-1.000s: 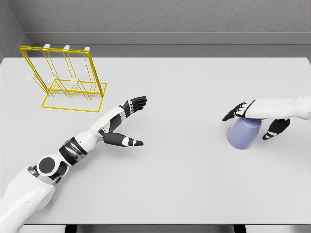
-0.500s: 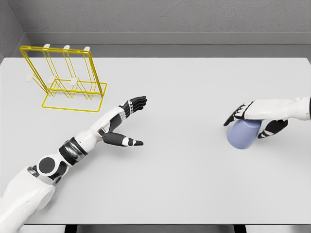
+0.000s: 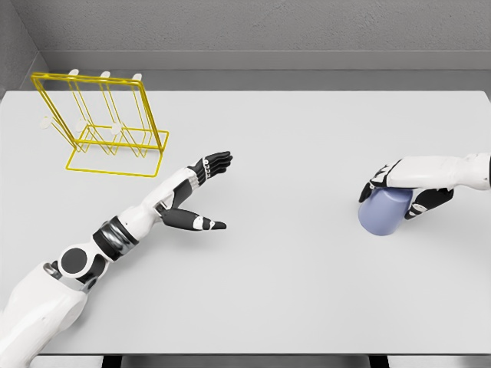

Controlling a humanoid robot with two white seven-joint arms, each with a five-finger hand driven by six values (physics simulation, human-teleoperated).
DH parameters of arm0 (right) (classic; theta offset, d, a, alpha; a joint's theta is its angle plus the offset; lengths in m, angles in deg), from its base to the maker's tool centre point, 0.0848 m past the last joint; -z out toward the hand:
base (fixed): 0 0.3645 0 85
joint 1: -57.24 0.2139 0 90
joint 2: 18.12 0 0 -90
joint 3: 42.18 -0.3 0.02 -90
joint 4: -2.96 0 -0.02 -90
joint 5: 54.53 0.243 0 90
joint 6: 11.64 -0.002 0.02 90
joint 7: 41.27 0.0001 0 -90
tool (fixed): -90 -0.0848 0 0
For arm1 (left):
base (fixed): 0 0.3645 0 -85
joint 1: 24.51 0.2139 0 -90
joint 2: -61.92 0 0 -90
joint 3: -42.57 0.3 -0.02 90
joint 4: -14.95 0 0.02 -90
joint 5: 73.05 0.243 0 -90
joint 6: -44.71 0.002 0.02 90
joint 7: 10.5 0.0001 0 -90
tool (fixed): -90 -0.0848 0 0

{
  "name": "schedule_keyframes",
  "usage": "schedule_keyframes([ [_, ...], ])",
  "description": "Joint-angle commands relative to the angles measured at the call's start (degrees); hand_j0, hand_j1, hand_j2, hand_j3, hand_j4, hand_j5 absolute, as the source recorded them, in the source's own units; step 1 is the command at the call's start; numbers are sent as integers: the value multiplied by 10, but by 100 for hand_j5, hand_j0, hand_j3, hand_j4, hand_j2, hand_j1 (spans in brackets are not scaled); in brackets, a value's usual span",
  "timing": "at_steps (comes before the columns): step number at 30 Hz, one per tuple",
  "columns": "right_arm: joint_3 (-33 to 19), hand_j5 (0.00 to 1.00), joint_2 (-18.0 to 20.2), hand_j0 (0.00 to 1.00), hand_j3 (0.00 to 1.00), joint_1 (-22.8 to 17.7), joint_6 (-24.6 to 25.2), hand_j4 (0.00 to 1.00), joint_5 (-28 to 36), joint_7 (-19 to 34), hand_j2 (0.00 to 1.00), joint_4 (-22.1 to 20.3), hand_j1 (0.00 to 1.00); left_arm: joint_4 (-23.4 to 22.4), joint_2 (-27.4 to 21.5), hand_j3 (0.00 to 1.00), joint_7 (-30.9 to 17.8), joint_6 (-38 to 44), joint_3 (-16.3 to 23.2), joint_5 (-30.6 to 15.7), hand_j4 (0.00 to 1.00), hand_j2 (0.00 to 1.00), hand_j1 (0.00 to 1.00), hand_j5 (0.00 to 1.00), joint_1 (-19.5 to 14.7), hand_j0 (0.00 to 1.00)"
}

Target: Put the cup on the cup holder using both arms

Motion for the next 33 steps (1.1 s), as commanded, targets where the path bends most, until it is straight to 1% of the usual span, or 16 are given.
schedule_keyframes([
  [1,9,68,-2,68,68,0,-7,68,-6,6,68,0,68,0,0,100,0,0,0,-3,100,100,100,100,0,100],
  [2,9,66,-2,66,66,1,-7,66,-6,6,66,0,66,0,0,100,0,0,0,-3,100,100,100,100,0,100],
  [4,9,65,-2,65,65,0,-7,65,-6,6,65,0,65,0,0,100,0,0,0,-3,100,100,100,100,0,100],
  [16,2,66,-2,66,66,5,-7,66,-3,6,66,0,66,0,0,100,0,0,0,-3,100,100,100,100,0,100],
  [33,1,66,-3,66,66,39,-7,66,0,6,66,-5,66,0,-1,100,-1,0,0,-3,100,100,100,100,0,100],
])
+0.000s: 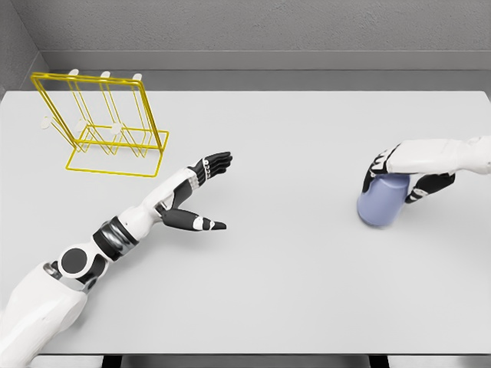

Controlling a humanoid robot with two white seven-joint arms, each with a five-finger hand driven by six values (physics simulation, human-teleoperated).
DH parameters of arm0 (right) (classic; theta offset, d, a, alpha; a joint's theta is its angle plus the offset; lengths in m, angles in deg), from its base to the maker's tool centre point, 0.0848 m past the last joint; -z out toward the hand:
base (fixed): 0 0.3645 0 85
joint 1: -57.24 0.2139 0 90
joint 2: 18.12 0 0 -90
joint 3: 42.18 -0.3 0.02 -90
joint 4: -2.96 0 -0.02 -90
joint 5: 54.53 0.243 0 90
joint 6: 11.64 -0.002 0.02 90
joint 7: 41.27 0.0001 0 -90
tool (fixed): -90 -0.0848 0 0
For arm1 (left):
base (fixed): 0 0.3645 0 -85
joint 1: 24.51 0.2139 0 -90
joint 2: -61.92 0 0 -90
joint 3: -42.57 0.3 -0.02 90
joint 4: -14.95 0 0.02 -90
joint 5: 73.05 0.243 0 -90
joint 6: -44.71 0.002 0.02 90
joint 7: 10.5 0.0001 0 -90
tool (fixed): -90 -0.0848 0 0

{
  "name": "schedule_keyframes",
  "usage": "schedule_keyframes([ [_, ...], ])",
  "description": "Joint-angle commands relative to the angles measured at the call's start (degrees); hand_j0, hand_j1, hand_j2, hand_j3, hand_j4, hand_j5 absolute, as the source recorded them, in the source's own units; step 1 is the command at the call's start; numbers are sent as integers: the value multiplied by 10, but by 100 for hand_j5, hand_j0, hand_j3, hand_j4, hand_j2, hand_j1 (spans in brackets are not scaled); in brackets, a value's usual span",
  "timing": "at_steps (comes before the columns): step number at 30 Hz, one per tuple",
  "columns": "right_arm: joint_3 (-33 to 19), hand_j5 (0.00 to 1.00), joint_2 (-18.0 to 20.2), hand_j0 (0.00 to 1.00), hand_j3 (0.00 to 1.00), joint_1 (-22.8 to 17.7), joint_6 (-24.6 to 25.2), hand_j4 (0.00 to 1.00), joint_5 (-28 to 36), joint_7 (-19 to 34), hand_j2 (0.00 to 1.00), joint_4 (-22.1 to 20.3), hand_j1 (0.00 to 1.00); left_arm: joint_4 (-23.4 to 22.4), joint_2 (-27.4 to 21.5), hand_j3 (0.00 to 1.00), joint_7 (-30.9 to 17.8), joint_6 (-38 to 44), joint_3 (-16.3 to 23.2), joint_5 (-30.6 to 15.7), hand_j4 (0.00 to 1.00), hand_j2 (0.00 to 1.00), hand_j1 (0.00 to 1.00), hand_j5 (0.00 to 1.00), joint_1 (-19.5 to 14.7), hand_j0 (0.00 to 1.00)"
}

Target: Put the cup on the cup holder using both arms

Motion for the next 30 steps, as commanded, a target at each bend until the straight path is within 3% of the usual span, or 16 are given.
schedule_keyframes([
  [1,-1,66,-1,66,66,0,1,66,4,0,66,-1,66,0,0,100,0,0,0,-3,100,100,100,100,1,100],
  [30,-1,67,-64,67,67,30,1,67,7,0,67,-11,67,-5,0,100,0,0,0,-3,100,100,100,100,0,100],
])
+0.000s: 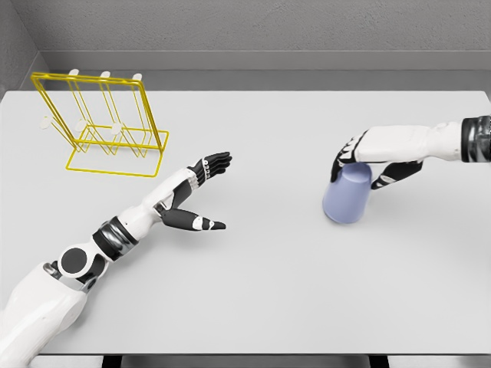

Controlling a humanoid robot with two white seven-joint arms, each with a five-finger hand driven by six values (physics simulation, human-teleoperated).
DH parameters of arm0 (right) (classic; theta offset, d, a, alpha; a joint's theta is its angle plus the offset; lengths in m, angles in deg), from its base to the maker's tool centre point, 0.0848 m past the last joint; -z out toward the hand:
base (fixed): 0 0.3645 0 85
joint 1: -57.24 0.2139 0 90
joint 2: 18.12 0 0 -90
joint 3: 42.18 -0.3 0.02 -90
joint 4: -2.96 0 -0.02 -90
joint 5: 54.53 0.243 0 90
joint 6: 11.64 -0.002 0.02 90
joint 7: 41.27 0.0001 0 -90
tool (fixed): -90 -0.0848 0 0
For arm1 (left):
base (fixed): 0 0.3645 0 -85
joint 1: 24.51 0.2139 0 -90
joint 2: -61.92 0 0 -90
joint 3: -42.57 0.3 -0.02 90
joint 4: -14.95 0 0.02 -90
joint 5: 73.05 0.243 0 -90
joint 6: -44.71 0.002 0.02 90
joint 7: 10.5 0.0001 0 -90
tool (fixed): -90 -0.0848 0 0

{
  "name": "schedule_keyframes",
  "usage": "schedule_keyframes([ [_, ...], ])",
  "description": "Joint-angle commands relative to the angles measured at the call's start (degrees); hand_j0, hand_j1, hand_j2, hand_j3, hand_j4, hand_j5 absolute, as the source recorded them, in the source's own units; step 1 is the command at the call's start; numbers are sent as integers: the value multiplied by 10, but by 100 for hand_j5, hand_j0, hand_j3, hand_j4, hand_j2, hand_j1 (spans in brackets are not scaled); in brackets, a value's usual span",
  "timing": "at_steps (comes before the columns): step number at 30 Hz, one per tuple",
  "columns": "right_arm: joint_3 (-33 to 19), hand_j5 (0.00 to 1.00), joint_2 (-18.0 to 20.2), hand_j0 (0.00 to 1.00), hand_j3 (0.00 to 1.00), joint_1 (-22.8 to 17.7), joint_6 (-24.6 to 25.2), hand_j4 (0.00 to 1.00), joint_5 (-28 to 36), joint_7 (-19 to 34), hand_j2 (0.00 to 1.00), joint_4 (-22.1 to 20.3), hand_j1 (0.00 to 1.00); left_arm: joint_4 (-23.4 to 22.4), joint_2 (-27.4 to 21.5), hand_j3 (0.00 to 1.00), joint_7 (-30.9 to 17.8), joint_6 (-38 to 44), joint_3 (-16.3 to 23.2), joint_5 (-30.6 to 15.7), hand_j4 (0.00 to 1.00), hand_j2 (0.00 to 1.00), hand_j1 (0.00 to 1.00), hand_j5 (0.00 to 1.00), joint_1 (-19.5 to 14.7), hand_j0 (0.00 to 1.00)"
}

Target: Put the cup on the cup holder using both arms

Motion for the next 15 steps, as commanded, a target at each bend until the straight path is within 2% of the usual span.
schedule_keyframes([
  [1,-1,67,-9,67,67,0,2,67,4,0,67,1,67,0,0,100,0,0,0,-3,100,100,100,100,0,100],
  [15,-1,67,-34,67,67,10,2,67,6,0,67,1,67,0,-1,100,-1,0,-1,-3,100,100,100,100,0,100],
])
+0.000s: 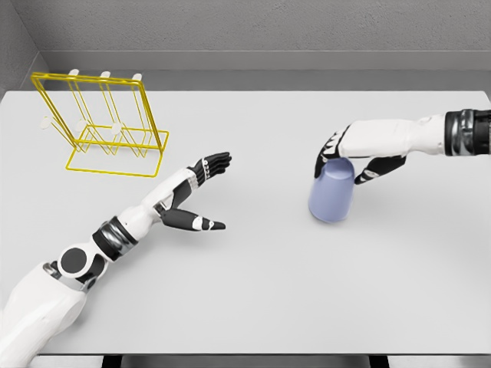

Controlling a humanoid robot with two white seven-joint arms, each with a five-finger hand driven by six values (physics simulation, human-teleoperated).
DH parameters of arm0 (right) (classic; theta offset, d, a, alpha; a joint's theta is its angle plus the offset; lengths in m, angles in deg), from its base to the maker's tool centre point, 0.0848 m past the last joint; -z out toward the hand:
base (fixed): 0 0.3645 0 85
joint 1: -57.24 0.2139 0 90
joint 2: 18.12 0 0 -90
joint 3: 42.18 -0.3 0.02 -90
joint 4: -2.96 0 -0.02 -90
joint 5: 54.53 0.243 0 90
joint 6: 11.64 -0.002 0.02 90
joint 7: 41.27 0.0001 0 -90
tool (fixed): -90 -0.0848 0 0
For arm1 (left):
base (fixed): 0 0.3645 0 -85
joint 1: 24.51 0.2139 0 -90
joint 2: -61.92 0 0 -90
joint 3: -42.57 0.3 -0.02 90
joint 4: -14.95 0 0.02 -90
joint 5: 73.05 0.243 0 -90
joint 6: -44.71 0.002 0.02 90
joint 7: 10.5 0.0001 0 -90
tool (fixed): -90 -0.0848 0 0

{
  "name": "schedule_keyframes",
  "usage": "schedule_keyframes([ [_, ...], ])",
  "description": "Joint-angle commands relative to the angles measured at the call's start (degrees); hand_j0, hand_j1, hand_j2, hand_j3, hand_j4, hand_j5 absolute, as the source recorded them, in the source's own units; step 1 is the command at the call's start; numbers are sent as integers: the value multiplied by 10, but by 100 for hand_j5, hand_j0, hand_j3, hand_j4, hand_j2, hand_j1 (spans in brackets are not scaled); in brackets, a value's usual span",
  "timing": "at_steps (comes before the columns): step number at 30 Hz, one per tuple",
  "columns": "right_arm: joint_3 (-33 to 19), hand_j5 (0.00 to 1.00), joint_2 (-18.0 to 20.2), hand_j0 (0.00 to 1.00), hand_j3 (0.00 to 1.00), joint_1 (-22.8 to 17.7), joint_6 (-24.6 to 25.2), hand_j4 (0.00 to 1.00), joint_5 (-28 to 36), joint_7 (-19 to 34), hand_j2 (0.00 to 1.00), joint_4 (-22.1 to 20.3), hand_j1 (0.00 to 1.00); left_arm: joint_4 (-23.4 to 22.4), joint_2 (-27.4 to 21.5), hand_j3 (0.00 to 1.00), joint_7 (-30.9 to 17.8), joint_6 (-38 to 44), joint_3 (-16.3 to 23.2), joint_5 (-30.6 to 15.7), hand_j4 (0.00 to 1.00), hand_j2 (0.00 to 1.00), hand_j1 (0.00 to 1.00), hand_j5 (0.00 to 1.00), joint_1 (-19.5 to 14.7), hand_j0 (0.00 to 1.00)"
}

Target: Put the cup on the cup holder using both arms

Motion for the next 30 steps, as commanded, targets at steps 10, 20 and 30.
schedule_keyframes([
  [10,-1,67,-25,67,67,5,2,67,4,0,67,3,67,0,0,100,0,1,-1,-4,100,100,100,100,-1,100],
  [20,-1,67,-50,67,67,7,2,67,4,0,67,5,67,0,-1,100,-1,1,0,-3,100,100,100,100,-1,100],
  [30,-1,67,-78,67,67,11,2,67,4,0,67,11,67,0,-1,100,-1,1,-1,-4,100,100,100,100,-1,100],
])
